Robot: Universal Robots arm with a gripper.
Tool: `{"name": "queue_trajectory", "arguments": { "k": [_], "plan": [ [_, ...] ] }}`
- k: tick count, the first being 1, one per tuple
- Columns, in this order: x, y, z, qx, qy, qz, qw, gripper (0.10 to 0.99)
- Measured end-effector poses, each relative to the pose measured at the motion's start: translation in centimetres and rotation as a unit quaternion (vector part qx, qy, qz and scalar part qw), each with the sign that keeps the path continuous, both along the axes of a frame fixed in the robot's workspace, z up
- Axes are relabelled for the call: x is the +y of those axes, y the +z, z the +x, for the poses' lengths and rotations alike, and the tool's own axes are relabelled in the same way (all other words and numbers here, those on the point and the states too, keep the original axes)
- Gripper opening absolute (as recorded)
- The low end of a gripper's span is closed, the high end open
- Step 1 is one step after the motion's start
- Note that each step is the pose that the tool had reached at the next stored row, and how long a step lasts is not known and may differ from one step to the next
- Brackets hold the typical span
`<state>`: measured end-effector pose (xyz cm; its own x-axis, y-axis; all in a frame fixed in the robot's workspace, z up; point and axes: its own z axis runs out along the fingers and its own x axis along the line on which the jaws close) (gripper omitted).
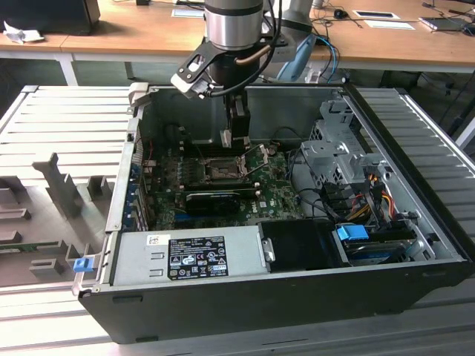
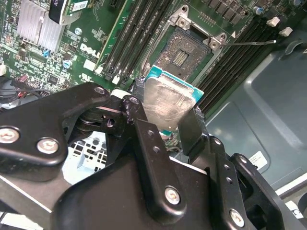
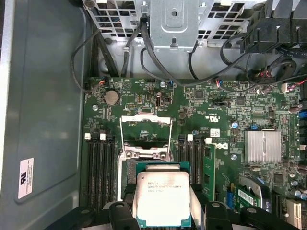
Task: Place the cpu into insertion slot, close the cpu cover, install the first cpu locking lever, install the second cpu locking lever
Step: 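Place the cpu into insertion slot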
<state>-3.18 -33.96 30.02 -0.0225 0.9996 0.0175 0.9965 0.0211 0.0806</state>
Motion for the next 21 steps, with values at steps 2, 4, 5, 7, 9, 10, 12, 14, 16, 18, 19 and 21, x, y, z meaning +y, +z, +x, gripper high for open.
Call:
{"name": "queue_trajectory", "arguments": {
  "k": [2,4,5,7,9,10,12,14,16,18,19,21],
  "plan": [
    [0.00,-0.09,0.00,0.0000,0.000,0.0000,1.0000,0.529],
    [0.00,-0.14,0.00,0.0000,0.000,0.0000,1.0000,0.529],
    [0.00,-0.18,0.00,0.0000,0.000,0.0000,1.0000,0.529],
    [0.00,-0.23,0.00,0.0000,0.000,0.0001,1.0000,0.529],
    [0.00,-0.30,0.00,0.0000,0.000,0.0001,1.0000,0.529],
    [0.00,-0.33,0.00,0.0000,0.000,0.0001,1.0000,0.529],
    [0.00,-0.40,0.00,0.0000,0.000,0.0001,1.0000,0.529],
    [0.00,-0.53,0.00,0.0000,0.000,0.0001,1.0000,0.529],
    [0.00,-0.71,0.00,0.0000,0.000,0.0001,1.0000,0.529],
    [0.00,-0.82,0.00,0.0000,0.000,0.0000,1.0000,0.529],
    [0.00,-0.86,0.00,0.0000,0.000,0.0000,1.0000,0.529],
    [0.00,-0.90,0.00,0.0000,0.000,0.0000,1.0000,0.529]
  ]
}}
